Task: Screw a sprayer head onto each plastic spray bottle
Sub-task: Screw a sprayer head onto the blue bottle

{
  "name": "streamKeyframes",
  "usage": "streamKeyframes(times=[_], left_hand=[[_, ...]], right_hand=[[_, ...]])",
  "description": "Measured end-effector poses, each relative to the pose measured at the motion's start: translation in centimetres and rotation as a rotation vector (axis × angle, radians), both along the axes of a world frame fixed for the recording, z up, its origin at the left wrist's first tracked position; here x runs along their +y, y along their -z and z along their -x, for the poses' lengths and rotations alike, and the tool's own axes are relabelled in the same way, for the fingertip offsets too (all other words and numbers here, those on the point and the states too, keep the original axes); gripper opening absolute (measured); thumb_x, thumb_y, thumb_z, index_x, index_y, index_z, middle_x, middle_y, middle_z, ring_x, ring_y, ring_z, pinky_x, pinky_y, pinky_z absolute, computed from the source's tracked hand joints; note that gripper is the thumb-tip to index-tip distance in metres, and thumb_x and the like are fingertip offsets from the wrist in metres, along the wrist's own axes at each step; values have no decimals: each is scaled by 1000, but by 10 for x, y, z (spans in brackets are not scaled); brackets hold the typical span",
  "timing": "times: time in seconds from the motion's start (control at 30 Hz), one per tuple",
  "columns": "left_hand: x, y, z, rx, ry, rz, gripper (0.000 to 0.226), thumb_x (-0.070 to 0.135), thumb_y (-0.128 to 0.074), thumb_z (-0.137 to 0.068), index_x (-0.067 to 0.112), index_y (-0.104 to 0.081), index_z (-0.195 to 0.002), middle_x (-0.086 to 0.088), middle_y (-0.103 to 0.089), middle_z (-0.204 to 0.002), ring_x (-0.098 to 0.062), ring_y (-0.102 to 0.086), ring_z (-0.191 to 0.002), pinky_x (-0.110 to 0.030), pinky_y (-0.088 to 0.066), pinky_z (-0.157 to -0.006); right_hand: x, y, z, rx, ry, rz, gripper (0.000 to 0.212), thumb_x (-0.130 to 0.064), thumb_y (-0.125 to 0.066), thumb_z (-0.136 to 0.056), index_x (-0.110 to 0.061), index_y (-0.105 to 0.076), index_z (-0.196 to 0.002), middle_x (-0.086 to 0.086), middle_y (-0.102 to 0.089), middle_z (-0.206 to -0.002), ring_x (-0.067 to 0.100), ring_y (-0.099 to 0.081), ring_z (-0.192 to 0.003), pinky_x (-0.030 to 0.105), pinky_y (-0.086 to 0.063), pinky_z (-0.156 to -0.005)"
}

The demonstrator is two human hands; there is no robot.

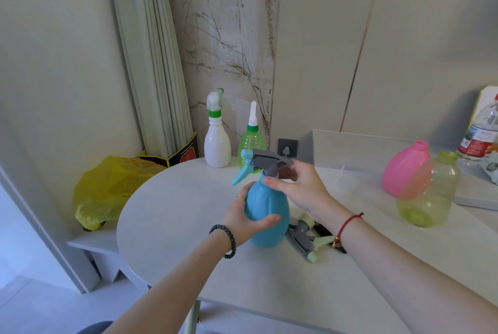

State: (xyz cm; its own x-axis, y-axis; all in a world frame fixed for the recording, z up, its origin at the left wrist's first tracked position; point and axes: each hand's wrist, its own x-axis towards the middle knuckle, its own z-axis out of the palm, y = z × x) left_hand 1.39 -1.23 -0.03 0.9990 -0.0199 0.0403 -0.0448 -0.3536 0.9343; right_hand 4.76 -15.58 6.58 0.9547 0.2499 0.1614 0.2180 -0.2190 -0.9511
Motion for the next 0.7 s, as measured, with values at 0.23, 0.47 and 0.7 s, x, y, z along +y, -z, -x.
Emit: streamKeyframes(times=[0.23, 0.47, 0.7], left_hand=[[0, 1, -1, 4, -2, 10, 84, 44, -75, -63, 37, -25, -132, 9, -51, -121, -9, -51, -108, -24, -43, -84], [1, 1, 0, 29, -16, 8, 82, 45, -76, -61, 31, -31, -128, 8, -53, -118, -9, -53, -105, -25, -45, -83], [1, 1, 0, 32, -8, 2, 84, 46, -76, -59, 31, -31, -129, 4, -54, -121, -15, -53, -110, -38, -48, -94]], right_hand=[[-9, -48, -11, -255, -247, 436, 44, -27, -74, -71, -33, -54, -110, -8, -60, -105, 13, -57, -99, 33, -45, -88], [4, -92, -18, -400, -469, 809, 16, -6, -68, -74, -20, -64, -79, -13, -61, -72, 7, -59, -73, 20, -46, -66], [13, -106, -23, -471, -491, 942, 15, -7, -70, -72, -20, -63, -77, 3, -70, -81, 13, -65, -78, 30, -53, -72]])
